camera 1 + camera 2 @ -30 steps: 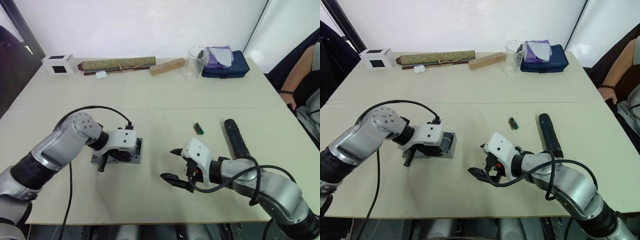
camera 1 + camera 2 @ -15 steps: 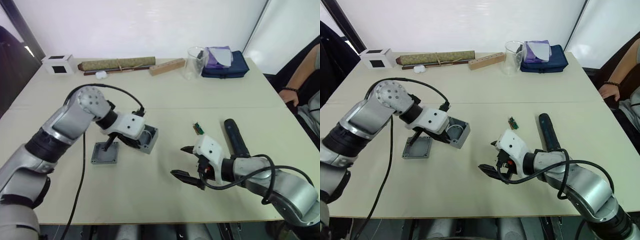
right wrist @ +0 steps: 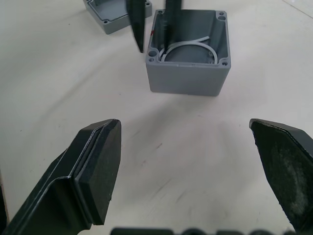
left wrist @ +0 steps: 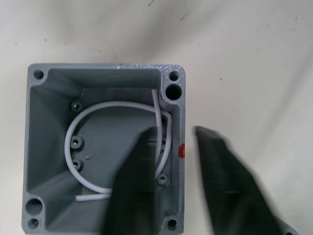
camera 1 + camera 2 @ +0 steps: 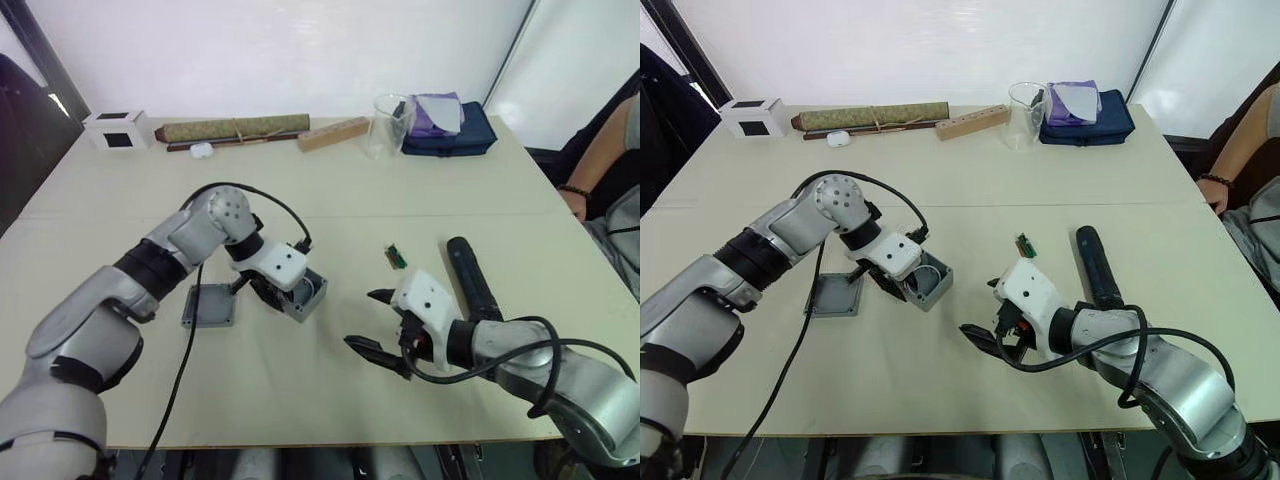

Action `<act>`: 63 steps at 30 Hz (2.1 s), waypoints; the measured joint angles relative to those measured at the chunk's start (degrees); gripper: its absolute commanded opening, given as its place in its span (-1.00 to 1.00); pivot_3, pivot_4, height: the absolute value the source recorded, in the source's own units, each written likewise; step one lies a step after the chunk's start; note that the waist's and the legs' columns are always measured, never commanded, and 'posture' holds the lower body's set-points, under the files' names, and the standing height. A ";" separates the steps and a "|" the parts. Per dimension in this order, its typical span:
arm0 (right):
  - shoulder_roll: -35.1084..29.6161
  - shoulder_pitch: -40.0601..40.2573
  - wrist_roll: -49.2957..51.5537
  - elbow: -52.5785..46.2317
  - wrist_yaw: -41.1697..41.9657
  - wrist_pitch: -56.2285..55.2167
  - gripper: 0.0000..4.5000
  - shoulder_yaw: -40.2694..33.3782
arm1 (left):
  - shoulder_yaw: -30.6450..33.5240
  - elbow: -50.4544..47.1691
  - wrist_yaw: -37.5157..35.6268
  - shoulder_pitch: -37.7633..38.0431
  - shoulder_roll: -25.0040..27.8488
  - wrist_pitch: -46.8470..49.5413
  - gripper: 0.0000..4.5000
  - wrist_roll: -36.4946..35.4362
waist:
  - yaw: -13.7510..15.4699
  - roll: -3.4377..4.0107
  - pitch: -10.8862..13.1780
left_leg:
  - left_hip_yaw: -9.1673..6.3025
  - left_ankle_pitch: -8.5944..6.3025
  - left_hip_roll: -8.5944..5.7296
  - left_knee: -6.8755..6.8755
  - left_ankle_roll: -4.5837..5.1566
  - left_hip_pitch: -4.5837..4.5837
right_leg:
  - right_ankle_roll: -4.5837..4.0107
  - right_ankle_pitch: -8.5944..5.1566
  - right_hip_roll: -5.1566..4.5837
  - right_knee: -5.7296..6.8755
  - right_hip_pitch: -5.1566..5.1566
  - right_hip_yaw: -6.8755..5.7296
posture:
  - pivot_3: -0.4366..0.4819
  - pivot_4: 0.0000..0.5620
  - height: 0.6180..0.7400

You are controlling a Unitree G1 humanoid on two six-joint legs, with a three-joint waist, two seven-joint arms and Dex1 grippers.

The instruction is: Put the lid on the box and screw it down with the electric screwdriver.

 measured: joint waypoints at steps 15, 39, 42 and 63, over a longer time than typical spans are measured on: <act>-0.26 -18.40 -3.81 2.35 11.21 -6.95 1.00 10.57 | 20.42 -27.57 16.15 8.41 31.53 60.33 0.12 -10.38 | -2.27 0.09 0.13 | -0.04 -0.09 0.10 -0.10 0.16 0.04 | 0.13 -0.36 0.14 0.45 -0.29 0.15 | -0.05 -0.47 1.00; 5.80 -18.93 -22.71 12.96 17.05 -19.78 1.00 23.18 | 46.01 -28.95 64.70 28.05 16.28 98.55 0.12 -35.89 | -0.04 -0.17 0.18 | -0.02 -0.08 -0.05 0.12 0.13 0.02 | 0.04 -0.32 -0.11 0.61 -0.28 0.09 | -0.05 -0.47 1.00; 6.50 -18.35 -23.12 12.78 16.27 -18.49 1.00 23.03 | 44.84 -27.85 68.01 27.43 14.87 98.56 0.12 -37.45 | -0.03 -0.17 0.17 | -0.02 -0.08 -0.05 0.11 0.13 0.02 | 0.03 -0.31 -0.11 0.61 -0.29 0.10 | -0.05 -0.47 1.00; 5.04 -16.51 -18.19 11.94 17.68 -12.26 1.00 10.82 | 49.22 -24.42 80.84 26.71 8.88 98.52 -0.94 -42.40 | 0.37 -0.09 0.09 | -0.08 -0.06 -0.16 0.11 0.09 0.21 | 0.03 -0.30 -0.21 0.55 0.04 0.01 | -0.05 -0.47 1.00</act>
